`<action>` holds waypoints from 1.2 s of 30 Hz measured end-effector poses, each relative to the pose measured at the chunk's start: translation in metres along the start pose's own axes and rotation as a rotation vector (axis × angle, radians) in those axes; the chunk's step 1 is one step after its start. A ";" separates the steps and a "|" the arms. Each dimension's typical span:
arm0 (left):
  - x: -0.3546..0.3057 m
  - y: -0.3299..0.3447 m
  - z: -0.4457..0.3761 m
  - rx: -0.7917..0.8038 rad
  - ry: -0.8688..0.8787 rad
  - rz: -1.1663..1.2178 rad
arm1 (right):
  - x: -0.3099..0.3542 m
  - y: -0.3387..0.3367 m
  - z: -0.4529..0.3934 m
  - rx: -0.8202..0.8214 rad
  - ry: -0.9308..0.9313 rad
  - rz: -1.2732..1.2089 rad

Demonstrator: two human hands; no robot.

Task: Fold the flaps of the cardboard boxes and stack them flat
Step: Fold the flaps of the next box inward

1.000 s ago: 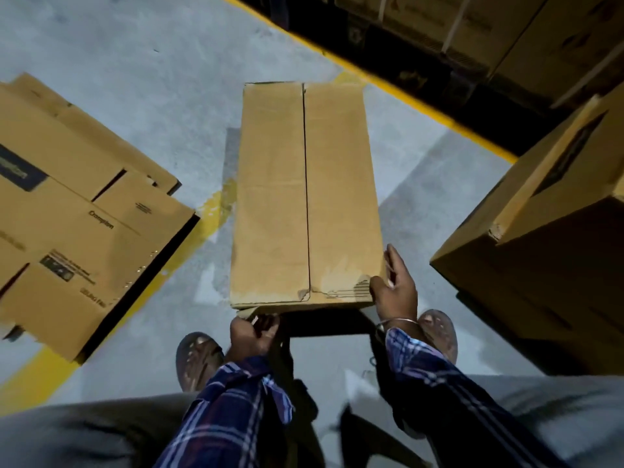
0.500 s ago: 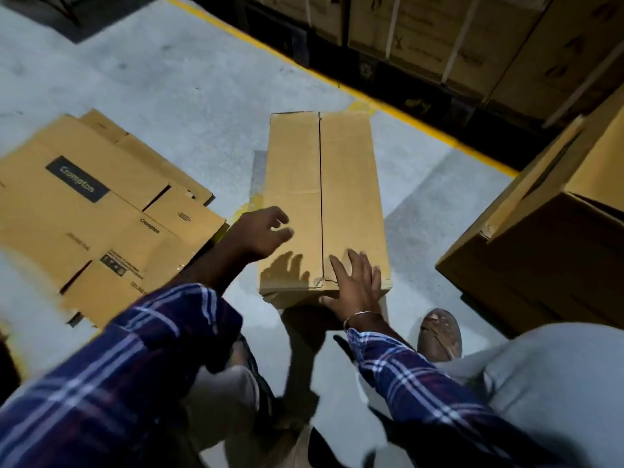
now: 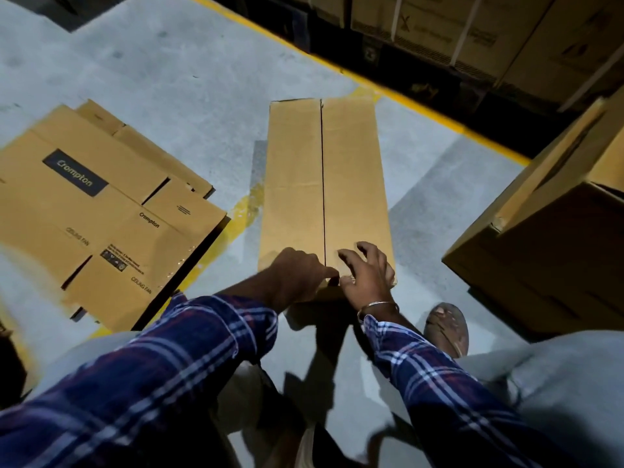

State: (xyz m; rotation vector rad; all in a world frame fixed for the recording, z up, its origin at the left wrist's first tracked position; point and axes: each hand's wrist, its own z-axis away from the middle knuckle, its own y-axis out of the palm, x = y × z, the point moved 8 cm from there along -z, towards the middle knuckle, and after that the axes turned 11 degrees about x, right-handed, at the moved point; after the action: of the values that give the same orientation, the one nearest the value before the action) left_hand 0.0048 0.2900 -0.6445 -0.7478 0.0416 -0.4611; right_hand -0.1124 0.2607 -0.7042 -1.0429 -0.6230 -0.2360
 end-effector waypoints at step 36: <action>0.130 0.169 -0.061 -0.192 -0.445 1.763 | 0.000 0.013 -0.009 -0.072 0.073 0.150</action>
State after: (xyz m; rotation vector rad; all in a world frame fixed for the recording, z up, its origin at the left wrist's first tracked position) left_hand 0.1757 0.3040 -0.7857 -0.7224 0.2964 1.3969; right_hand -0.1030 0.2594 -0.7174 -1.1402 -0.4713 -0.1657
